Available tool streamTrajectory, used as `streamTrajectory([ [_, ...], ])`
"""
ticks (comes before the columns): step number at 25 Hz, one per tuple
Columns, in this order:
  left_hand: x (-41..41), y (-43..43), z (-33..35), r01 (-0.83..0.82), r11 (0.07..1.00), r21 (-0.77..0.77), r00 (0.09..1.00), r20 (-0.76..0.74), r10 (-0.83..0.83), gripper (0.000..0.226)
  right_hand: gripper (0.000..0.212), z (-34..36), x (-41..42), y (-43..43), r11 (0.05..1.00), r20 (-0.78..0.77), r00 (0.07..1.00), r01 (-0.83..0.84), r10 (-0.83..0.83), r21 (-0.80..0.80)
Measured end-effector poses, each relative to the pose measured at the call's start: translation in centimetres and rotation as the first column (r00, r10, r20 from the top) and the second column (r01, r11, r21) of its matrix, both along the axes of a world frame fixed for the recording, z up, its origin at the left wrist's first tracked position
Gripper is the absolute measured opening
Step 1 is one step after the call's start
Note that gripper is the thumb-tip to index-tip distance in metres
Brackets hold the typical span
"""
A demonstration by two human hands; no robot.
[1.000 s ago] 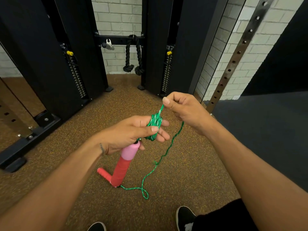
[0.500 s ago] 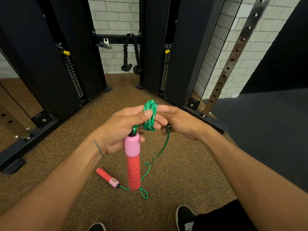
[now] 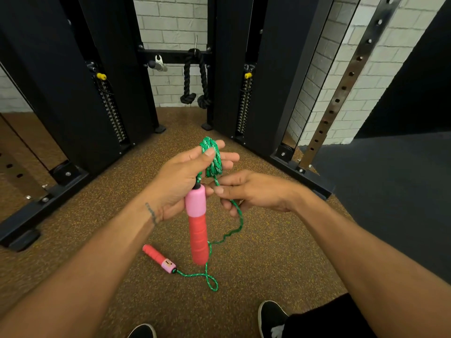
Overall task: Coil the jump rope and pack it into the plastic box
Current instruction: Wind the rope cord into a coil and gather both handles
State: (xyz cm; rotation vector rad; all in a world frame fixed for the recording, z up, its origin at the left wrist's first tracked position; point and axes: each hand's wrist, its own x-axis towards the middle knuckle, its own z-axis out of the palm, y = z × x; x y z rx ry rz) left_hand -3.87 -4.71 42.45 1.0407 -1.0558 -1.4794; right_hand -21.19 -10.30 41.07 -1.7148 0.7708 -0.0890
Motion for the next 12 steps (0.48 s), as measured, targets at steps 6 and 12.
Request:
streamTrajectory([
  [6, 0.4, 0.8, 0.2, 0.04, 0.997, 0.072, 0.92, 0.386, -0.065, 0.021, 0.024, 1.8, -1.3, -0.4, 0.991, 0.23, 0.969, 0.109, -0.088, -0.08],
  [12, 0.7, 0.8, 0.5, 0.183, 0.982, 0.041, 0.942, 0.279, -0.188, 0.029, 0.02, 1.9, -1.1, -0.6, 0.965, 0.401, 0.892, 0.254, -0.207, -0.067],
])
